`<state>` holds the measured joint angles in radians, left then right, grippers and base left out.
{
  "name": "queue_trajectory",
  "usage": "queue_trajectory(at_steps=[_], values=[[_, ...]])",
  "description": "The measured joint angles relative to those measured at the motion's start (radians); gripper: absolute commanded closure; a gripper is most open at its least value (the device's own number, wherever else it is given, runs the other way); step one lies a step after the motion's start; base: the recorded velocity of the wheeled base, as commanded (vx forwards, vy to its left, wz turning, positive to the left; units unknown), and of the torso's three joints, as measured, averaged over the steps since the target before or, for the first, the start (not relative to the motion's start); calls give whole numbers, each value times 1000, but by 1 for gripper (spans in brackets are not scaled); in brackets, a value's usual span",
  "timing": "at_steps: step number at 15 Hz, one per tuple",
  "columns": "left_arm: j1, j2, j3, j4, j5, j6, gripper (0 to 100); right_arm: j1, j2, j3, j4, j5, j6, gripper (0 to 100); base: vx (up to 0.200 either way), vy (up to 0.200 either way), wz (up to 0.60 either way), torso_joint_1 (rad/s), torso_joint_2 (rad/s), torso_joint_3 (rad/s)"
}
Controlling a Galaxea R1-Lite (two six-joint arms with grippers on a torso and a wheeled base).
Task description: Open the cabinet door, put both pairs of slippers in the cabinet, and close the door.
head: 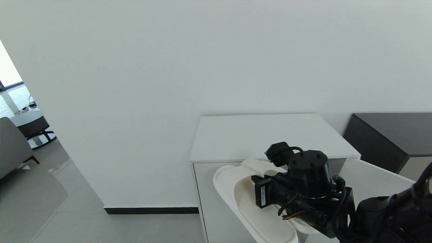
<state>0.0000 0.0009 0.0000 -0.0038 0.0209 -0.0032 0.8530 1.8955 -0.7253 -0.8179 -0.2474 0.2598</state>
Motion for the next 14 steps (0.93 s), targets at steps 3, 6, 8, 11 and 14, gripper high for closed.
queue_trajectory(at_steps=[3, 6, 8, 11, 14], values=[[0, 0, 0, 0, 0, 0, 100, 11, -12, 50, -32, 0, 2, 100, 0, -200, 0, -1, 2, 4], [0, 0, 0, 0, 0, 0, 100, 21, -40, 125, -84, -2, 4, 100, 0, -200, 0, 4, 2, -1], [0, 0, 0, 0, 0, 0, 100, 23, -64, 169, -88, -2, 6, 100, 0, -200, 0, 5, -2, 0], [0, 0, 0, 0, -1, 2, 100, 23, -93, 239, -171, -1, 7, 100, 0, -200, 0, 4, 4, 2], [0, 0, 0, 0, 0, 1, 100, 31, -92, 289, -257, -2, 1, 100, 0, -67, 0, 1, -1, -1]])
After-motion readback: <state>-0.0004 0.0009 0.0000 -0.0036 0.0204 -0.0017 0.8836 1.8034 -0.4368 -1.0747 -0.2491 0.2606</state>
